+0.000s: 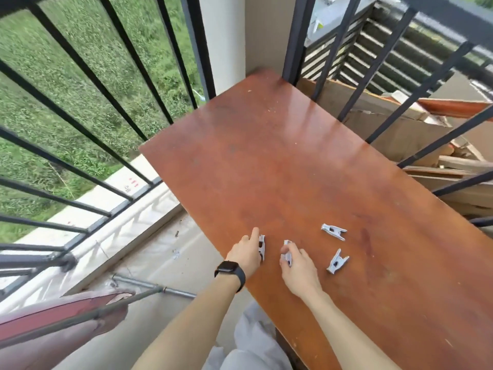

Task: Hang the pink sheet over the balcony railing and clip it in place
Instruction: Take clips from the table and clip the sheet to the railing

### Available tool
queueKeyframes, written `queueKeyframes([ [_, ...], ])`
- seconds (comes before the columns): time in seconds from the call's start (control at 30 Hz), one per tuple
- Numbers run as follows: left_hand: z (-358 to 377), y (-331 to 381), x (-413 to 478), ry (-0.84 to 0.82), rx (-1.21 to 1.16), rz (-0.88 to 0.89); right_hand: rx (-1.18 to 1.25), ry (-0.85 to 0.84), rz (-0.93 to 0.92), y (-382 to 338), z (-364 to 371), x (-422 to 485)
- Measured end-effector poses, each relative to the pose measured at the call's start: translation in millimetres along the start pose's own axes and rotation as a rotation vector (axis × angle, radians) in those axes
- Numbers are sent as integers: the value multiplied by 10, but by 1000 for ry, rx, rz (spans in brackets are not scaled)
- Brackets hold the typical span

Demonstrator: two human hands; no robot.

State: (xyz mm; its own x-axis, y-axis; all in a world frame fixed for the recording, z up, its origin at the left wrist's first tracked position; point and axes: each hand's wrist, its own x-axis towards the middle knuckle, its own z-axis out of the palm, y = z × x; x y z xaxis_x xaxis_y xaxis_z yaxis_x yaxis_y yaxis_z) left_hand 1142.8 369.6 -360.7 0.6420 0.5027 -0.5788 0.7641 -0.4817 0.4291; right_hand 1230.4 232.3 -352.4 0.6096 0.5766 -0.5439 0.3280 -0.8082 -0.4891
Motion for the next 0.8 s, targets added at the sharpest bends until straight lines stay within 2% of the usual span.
queueKeyframes([
  [0.1,-40,-312,-175,15,-274,-60,87,-65,-55,-137,84,-57],
  [0.23,-365,-767,-626,32,-846,-197,284,-129,-89,-621,176,-339],
  [0.33,-704,-1156,-1061,106,-1072,-221,377,-143,-179,-1117,261,-608],
  [0.47,-1256,-1611,-1754,256,-1060,-181,332,-207,-344,-1874,372,-996],
  [0.6,-1770,-1894,-2522,417,-1009,-54,331,-274,-521,-2667,560,-1371],
  [0.8,-2203,-2088,-3353,743,-1135,-65,411,-340,-759,-3563,753,-1976],
])
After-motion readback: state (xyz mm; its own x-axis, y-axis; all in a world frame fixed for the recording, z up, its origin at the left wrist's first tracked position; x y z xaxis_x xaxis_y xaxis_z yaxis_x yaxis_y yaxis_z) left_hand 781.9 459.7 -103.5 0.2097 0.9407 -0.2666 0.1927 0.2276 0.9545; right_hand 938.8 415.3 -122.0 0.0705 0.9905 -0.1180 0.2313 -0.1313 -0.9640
